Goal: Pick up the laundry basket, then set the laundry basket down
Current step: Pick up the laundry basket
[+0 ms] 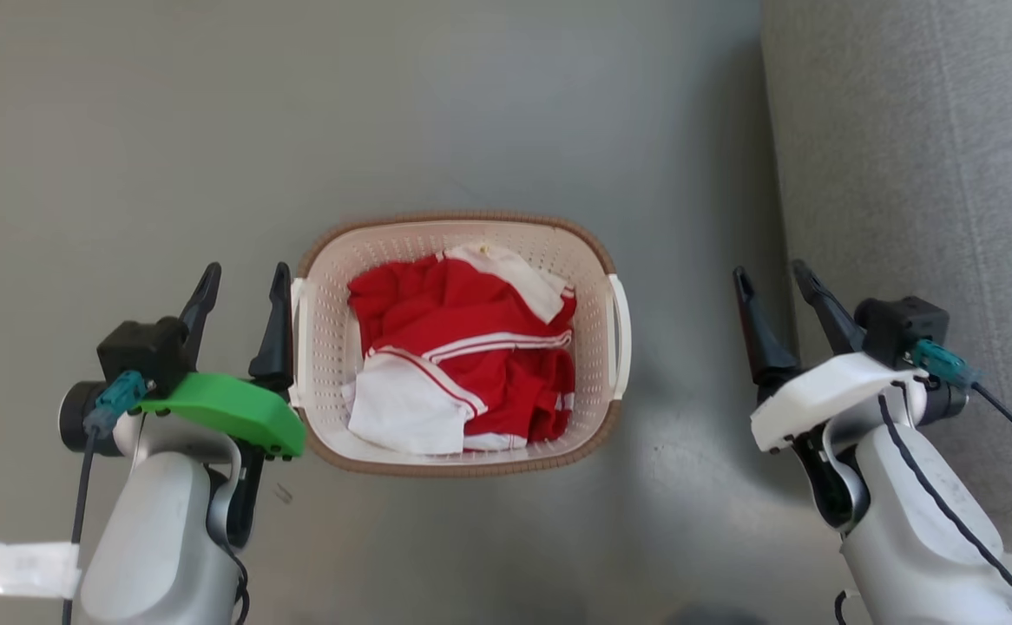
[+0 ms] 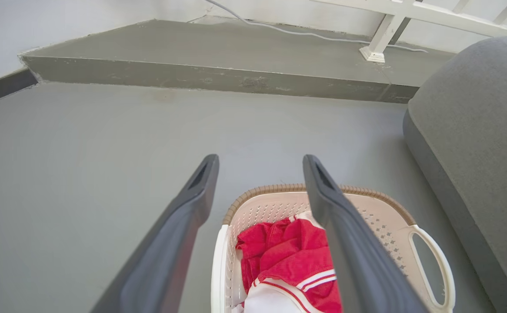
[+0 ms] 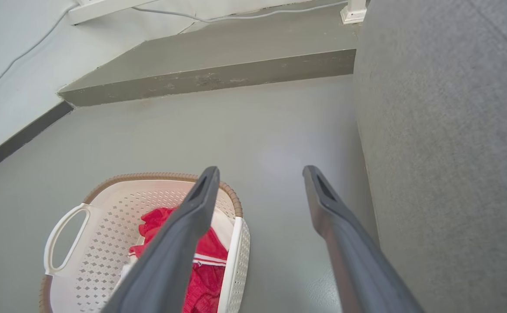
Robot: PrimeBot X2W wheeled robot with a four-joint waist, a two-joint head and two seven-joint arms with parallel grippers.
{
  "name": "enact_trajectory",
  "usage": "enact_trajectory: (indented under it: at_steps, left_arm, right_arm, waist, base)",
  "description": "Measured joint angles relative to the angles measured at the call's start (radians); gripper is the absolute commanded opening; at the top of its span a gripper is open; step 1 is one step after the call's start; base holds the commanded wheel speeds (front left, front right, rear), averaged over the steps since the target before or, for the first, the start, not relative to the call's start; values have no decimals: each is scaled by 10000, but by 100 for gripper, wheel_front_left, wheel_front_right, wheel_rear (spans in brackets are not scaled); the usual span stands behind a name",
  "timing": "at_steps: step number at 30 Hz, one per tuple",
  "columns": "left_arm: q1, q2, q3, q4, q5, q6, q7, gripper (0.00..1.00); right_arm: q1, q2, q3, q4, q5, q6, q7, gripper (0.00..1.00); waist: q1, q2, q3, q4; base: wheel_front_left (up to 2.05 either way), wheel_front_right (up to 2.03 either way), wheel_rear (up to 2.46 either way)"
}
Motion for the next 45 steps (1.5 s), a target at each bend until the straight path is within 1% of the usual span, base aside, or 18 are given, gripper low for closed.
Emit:
enact_trajectory:
  at_steps: [5,8,14,17,21,24,26,33,36,37,38,39,40,41,42,43,45]
  left_arm:
    - [-574,15,-71,922,-2,-8,-2,100]
    - [-1037,54,-58,1636,-98,-8,21,100]
    - [-2106,65,-81,2322,-556,-10,228,100]
    - [-2562,73,-88,2646,-621,-10,332,100]
    - [-3137,105,-213,3120,-667,-10,600,100]
    - [-3498,105,-299,3574,-915,-10,838,100]
    - [-3665,105,-428,3856,-963,-10,899,100]
    - [-4053,73,-884,4725,-968,-10,1241,100]
    - [-4246,61,-1110,4947,-1057,-10,1290,100]
    - [-4304,58,-1133,4995,-1085,-10,1287,94]
    - [-4348,58,-1156,5032,-1114,-10,1277,86]
    - [-4392,59,-1185,5070,-1137,-10,1275,75]
    - [-4440,59,-1227,5114,-1150,-10,1273,49]
    - [-4493,59,-1300,5168,-1175,-10,1271,38]
    - [-4538,56,-1367,5231,-1216,-10,1267,22]
    - [-4568,50,-1413,5287,-1231,-10,1264,0]
    - [-4623,48,-1496,5361,-1246,-17,1262,0]
  right_arm:
    - [-606,79,334,685,2,23,0,100]
    - [-1131,111,767,1290,2,92,10,100]
    - [-2080,130,1081,1985,136,98,63,100]
    - [-2552,136,1335,2307,328,180,125,100]
    - [-3105,140,1630,2740,491,182,324,100]
    - [-3444,136,1852,3085,585,182,431,100]
    - [-3638,130,1987,3267,719,182,468,100]
    - [-4003,123,2993,3467,1801,182,564,100]
    - [-4188,121,3258,3586,1992,182,608,100]
    - [-4250,119,3358,3616,2079,182,606,100]
    - [-4313,119,3434,3680,2174,182,606,100]
    - [-4368,123,3480,3745,2257,182,606,100]
    - [-4407,123,3519,3793,2332,184,606,100]
    - [-4442,121,3563,3852,2397,182,606,100]
    - [-4464,117,3616,3916,2452,182,608,89]
    - [-4480,113,3678,3971,2508,182,608,46]
    - [-4559,117,3768,4073,2592,182,606,22]
  waist:
    - [0,0,721,17]
    - [1,0,1297,32]
    - [1,0,2164,37]
    - [1,0,2596,29]
    - [1,0,3151,19]
    - [2,0,3544,23]
    - [2,0,3787,38]
    - [2,0,4406,182]
    - [2,0,4562,271]
    - [2,0,4601,300]
    - [2,0,4631,327]
    - [2,0,4655,347]
    - [1,0,4674,363]
    - [1,0,4689,375]
    - [2,0,4699,382]
    - [1,0,4705,388]
    - [1,0,4711,393]
  base:
    - [0,0,0]
    - [0,0,0]
    - [0,0,0]
    - [0,0,0]
    - [0,0,0]
    - [0,0,0]
    - [0,0,0]
    - [0,0,0]
    - [0,0,0]
    - [0,0,0]
    - [0,0,0]
    - [0,0,0]
    - [0,0,0]
    - [0,0,0]
    - [0,0,0]
    - [0,0,0]
    - [0,0,0]
